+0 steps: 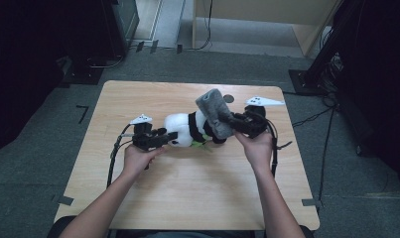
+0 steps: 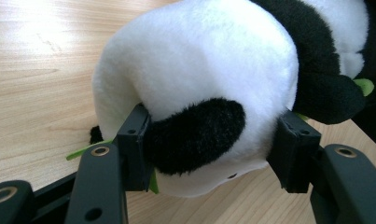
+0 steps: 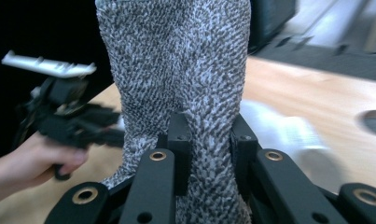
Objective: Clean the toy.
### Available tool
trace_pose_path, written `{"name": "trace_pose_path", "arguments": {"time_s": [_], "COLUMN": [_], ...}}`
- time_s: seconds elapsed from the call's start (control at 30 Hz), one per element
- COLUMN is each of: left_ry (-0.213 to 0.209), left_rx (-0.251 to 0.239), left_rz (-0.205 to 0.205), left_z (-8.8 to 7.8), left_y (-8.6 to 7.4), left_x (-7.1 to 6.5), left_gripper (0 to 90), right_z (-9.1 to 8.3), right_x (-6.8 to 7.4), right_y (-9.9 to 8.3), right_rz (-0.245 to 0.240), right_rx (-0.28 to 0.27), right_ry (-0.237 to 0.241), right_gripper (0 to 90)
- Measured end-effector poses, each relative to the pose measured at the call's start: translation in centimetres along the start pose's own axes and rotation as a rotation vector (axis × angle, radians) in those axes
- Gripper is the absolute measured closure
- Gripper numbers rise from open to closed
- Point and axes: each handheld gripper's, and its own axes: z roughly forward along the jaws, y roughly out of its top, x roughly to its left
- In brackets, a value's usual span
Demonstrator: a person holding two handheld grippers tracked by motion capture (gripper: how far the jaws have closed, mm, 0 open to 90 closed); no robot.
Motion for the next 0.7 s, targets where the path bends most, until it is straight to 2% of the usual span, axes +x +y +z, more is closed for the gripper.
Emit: {"name": "trace_pose_path", "arguments": {"time_s": [0.07,0.17,0.37,0.57,0.7], "left_ry": [0.001,0.000,0.005,0.020,0.029], "left_rx": [-0.003,0.005,0.004,-0.007,-0.006], "left_rz": [0.003,0.010,0.040,0.077,0.106], "left_z": [0.0,0.0,0.2,0.2,0.1], "left_y": [0.0,-0.1,-0.3,-0.4,-0.4], "left_x": [0.0,0.0,-0.9,-1.0,-1.2], "left_gripper": [41.3,41.3,40.9,32.4,31.0], "right_z": [1.2,2.4,2.2,2.0,1.8], "right_x": [0.6,0.4,-0.5,-0.7,-0.7], "right_y": [-0.4,-1.1,-1.4,-1.4,-1.3], "right_rz": [-0.032,-0.044,-0.045,-0.027,-0.023], "right_rx": [0.042,0.083,0.085,0.080,0.085], "right_ry": [0.011,-0.013,-0.064,-0.049,-0.050], "right_gripper": [76.6,76.5,76.4,76.4,76.4]}}
